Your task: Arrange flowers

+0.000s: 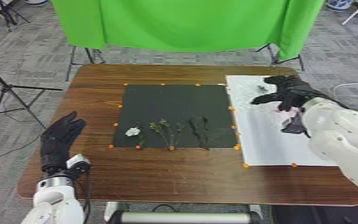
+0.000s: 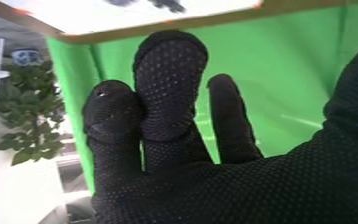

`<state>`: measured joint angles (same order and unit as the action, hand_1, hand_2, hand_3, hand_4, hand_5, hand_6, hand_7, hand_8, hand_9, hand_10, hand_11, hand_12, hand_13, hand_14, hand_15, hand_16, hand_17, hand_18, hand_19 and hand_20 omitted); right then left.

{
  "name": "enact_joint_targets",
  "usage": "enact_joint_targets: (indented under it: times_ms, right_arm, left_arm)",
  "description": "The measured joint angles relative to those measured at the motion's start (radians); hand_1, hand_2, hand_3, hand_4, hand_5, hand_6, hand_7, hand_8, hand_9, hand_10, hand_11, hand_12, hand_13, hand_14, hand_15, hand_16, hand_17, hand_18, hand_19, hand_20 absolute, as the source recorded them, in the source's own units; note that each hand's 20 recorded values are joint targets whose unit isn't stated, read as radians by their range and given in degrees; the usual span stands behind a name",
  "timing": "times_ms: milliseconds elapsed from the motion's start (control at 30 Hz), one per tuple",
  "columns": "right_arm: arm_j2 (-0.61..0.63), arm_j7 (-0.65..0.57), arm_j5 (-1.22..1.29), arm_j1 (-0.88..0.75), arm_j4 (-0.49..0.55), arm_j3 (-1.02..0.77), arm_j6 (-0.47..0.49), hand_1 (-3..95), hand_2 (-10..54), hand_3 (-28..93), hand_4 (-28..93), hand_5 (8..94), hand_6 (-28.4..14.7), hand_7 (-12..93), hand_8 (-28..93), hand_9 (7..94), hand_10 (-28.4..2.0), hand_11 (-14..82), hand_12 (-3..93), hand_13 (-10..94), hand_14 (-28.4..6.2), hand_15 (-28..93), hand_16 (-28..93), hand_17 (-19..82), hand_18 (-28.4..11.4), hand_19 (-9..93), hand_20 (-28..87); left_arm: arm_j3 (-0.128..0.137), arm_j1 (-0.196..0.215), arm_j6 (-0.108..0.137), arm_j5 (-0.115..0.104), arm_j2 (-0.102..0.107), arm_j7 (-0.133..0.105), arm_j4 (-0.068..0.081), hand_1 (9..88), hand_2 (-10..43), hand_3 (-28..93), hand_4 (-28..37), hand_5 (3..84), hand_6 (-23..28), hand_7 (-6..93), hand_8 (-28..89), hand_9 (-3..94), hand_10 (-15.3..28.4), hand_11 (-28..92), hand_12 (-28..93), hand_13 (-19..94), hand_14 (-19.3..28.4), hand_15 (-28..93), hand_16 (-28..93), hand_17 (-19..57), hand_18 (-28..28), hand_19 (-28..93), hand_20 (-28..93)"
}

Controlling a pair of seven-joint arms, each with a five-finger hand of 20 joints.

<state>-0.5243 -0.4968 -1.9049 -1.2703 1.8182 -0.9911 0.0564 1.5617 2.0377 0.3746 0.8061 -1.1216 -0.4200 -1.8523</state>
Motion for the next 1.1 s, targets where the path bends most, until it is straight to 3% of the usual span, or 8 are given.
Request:
enact_joint_targets:
  times_ms: [467, 633, 833, 933, 1000, 1100]
  right_arm:
    - [-0.017, -0.031, -0.040, -0.018, -0.087, 0.037, -0.038, 23.7, -9.5, 67, -25, 39.5, 0.3, 10, -6, 46.4, -18.3, 5.9, 15.9, 82, -6.6, 64, 24, 56, -17.4, 93, 45]
    - [-0.021, -0.040, -0.049, -0.052, -0.090, 0.020, -0.040, 28.5, -9.5, 67, -23, 45.7, 0.7, 14, -8, 52.1, -16.7, 8.9, 17.9, 83, -5.9, 65, 24, 57, -17.2, 93, 47]
    - [-0.021, -0.039, -0.084, -0.080, -0.107, 0.056, -0.188, 37.0, -9.5, 71, -23, 54.5, 2.0, 18, -10, 59.5, -12.9, 15.5, 18.1, 86, -4.5, 66, 24, 60, -16.1, 93, 51]
    - [-0.024, -0.038, -0.109, -0.082, -0.119, 0.081, -0.243, 45.1, -9.5, 71, -23, 62.7, 1.9, 20, -10, 71.6, -12.2, 19.9, 18.4, 89, -3.2, 65, 25, 64, -14.8, 93, 51]
    - [-0.028, -0.038, -0.122, -0.084, -0.125, 0.092, -0.262, 51.7, -9.5, 66, -23, 66.9, 0.5, 20, 0, 77.9, -11.2, 14.7, 26.1, 90, -2.8, 64, 25, 65, -14.4, 93, 51]
    - [-0.031, -0.034, -0.134, -0.084, -0.137, 0.118, -0.317, 58.7, -9.5, 62, -23, 72.5, -0.2, 20, 4, 85.4, -9.9, 7.2, 33.5, 91, -2.4, 63, 26, 66, -13.8, 93, 50]
  left_arm:
    - [-0.005, -0.003, -0.001, 0.002, -0.003, -0.001, 0.000, 42.8, 18.2, 69, -24.2, 53.2, 3.3, 18.2, -6, 54.0, 13.9, 26, 12, 47, 14.2, 21, -3, 23.9, 11.0, 6, 31]
    - [-0.005, -0.002, -0.001, 0.003, -0.005, -0.001, 0.000, 42.8, 18.2, 69, -24.2, 53.1, 3.3, 18.2, -6, 54.0, 13.9, 26, 12, 47, 14.2, 22, -3, 23.9, 11.0, 6, 31]
    - [-0.004, -0.001, -0.001, 0.003, -0.006, -0.001, 0.000, 42.7, 18.2, 69, -24.1, 53.1, 3.3, 18.1, -7, 54.0, 14.0, 26, 12, 47, 14.3, 22, -3, 23.9, 11.0, 6, 31]
    - [-0.004, -0.001, -0.001, 0.003, -0.006, 0.000, 0.000, 42.8, 18.2, 68, -24.1, 53.1, 3.3, 18.1, -7, 54.0, 13.9, 26, 12, 47, 14.2, 22, -3, 23.9, 11.0, 6, 31]
    - [-0.004, -0.001, -0.002, 0.003, -0.007, 0.000, 0.000, 42.7, 18.2, 69, -24.1, 53.2, 3.3, 18.1, -7, 54.1, 13.9, 26, 12, 47, 14.3, 22, -3, 23.8, 11.0, 6, 31]
    - [-0.004, -0.002, -0.002, 0.004, -0.007, 0.000, 0.000, 42.7, 18.2, 69, -24.0, 53.1, 3.4, 18.0, -7, 54.0, 13.9, 26, 12, 47, 14.2, 22, -3, 23.8, 11.0, 6, 31]
